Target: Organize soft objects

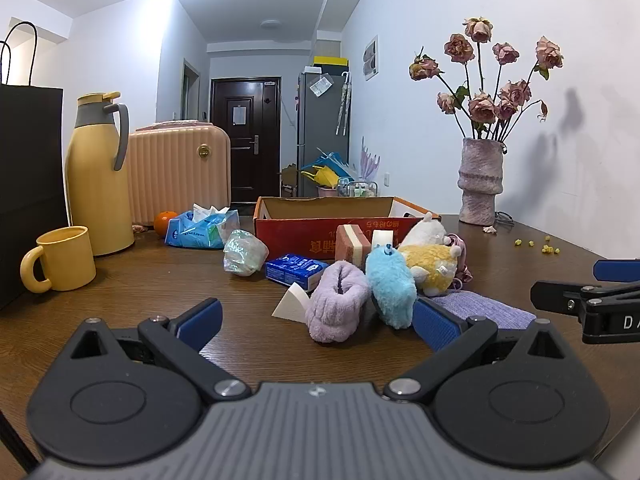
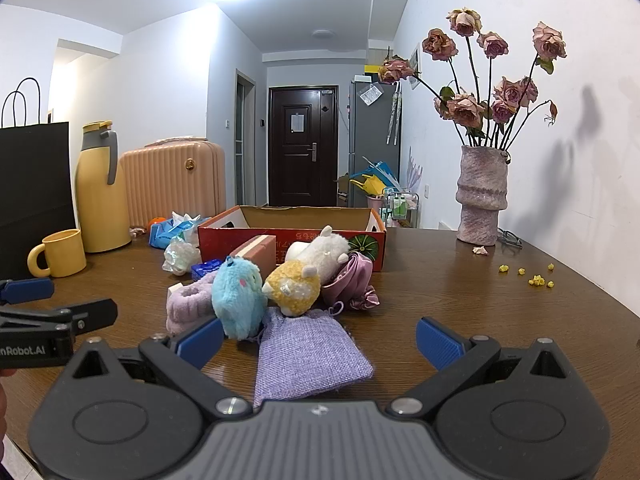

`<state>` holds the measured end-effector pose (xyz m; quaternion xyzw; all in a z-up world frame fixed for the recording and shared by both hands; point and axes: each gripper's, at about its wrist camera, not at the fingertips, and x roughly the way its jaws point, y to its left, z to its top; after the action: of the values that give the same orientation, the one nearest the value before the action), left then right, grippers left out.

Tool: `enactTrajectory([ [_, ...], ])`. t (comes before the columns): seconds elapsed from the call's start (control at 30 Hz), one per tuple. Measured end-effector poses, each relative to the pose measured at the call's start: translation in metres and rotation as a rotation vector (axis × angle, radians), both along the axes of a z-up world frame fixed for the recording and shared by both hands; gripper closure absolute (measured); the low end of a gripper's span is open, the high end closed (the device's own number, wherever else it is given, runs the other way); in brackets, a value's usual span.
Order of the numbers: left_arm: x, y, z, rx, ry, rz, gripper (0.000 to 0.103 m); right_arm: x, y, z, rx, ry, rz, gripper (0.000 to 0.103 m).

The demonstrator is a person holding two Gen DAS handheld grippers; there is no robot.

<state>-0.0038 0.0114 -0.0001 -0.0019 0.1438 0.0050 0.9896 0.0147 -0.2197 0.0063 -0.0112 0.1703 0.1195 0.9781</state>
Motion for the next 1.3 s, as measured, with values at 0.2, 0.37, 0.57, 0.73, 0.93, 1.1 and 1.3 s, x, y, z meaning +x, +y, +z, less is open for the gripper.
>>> enactTrajectory([
  [0.2, 0.0000, -0.0002, 0.0001, -0.001, 0.001, 0.000, 0.000, 0.0000, 0.0001, -0.0001, 0.000, 0.000, 0.000, 0.000],
  [0.37, 0.0000, -0.0002, 0.0000, -0.001, 0.000, 0.000, 0.000, -0.0001, 0.0002, -0.0002, -0.001, 0.000, 0.000, 0.000],
  [0.57, 0.0000, -0.0002, 0.0001, -0.001, 0.000, 0.001, 0.000, -0.0002, 0.0003, -0.0003, -0.001, 0.000, 0.000, 0.000],
  [0.73, 0.0000, -0.0002, 0.0000, -0.001, 0.000, 0.001, 0.000, -0.0001, 0.0003, -0.0005, 0.000, 0.000, 0.000, 0.000],
  [0.93, -0.0001, 0.0001, -0.0001, -0.001, 0.000, 0.001, 0.000, 0.0000, 0.0004, -0.0006, -0.001, 0.000, 0.000, 0.000],
  [1.1, 0.0000, 0.0001, -0.0001, -0.001, 0.000, 0.001, 0.000, 0.0002, 0.0004, -0.0006, -0.001, 0.000, 0.000, 0.000],
  [1.3, 0.0000, 0.0004, -0.0002, -0.002, -0.001, 0.000, 0.000, 0.0019, 0.0023, -0.0032, -0.012, 0.002, -0.002, 0.000],
])
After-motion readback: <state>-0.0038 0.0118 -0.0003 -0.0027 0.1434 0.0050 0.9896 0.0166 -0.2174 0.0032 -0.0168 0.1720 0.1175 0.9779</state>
